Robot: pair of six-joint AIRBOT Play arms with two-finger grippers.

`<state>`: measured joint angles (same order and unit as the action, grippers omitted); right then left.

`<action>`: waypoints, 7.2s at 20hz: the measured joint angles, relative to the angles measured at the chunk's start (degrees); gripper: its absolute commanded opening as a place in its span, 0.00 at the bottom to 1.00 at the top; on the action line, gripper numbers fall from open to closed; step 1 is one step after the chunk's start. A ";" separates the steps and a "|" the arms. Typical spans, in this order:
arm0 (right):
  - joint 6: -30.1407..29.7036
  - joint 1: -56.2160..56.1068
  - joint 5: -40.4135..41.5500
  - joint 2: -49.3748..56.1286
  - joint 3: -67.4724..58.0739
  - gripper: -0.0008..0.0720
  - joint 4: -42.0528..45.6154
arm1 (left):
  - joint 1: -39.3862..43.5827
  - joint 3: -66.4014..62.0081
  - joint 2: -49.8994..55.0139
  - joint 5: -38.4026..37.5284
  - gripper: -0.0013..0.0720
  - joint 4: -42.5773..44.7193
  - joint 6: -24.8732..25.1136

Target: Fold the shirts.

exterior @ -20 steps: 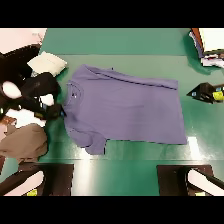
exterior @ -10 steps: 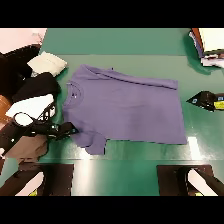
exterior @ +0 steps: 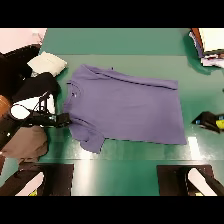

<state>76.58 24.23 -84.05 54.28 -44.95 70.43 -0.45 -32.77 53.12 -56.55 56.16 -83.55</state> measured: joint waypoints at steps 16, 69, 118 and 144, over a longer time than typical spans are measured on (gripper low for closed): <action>-1.95 -5.31 6.97 4.55 14.43 0.03 -7.28 | 0.02 -4.87 -1.97 -2.23 0.04 4.92 -0.68; 5.95 -21.57 7.63 35.50 -40.89 0.05 6.05 | 0.07 -48.28 36.52 -10.80 0.13 17.42 -2.08; 1.36 -4.98 7.45 7.02 12.92 0.03 -1.55 | 0.07 3.37 -4.39 -9.92 0.04 4.55 -1.53; 2.29 -18.67 9.77 29.57 -27.19 0.55 -2.95 | 0.04 -34.42 27.08 -1.01 0.67 7.39 3.50</action>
<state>78.87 5.56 -74.28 83.85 -72.14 67.48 -0.40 -67.20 80.20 -57.56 63.55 -80.05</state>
